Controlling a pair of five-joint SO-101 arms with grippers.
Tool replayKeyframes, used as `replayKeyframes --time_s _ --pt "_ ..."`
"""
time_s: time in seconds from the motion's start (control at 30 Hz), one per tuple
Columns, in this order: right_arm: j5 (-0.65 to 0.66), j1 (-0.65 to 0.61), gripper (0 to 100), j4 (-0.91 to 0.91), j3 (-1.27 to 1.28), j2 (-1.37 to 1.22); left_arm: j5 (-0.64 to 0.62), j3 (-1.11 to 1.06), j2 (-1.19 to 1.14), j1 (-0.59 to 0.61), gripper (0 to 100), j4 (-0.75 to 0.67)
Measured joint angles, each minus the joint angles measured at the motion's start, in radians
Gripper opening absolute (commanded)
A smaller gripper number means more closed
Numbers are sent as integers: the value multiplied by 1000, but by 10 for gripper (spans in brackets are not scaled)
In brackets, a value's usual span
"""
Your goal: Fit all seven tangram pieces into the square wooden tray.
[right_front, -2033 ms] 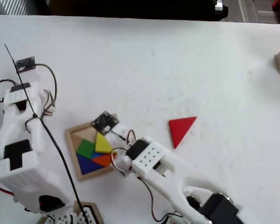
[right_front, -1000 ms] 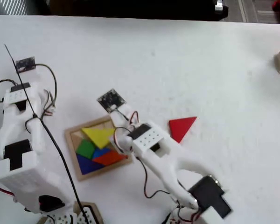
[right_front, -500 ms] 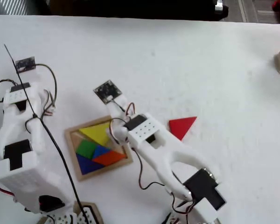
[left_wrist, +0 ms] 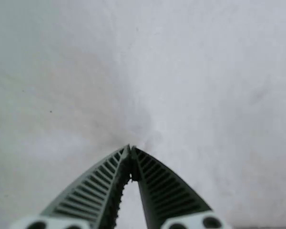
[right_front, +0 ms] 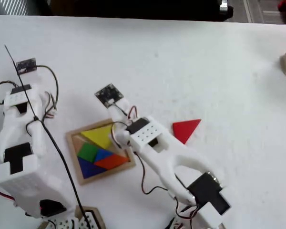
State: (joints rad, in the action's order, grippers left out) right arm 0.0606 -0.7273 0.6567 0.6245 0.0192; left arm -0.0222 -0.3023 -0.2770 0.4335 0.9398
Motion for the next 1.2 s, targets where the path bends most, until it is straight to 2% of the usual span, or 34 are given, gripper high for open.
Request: replayKeyframes --time_s 0.23,0.33,0.77,0.97,1.2 --pt "0 152 18 -135 0 0 0 0 0 0 24 0" --pt "0 172 18 -141 0 0 0 0 0 0 24 0" --pt "0 66 18 -141 0 -75 0 0 0 0 24 0" --pt "0 -21 18 -86 -49 -87 0 0 0 0 24 0" --pt "0 -23 18 -78 -51 -87 0 0 0 0 24 0"
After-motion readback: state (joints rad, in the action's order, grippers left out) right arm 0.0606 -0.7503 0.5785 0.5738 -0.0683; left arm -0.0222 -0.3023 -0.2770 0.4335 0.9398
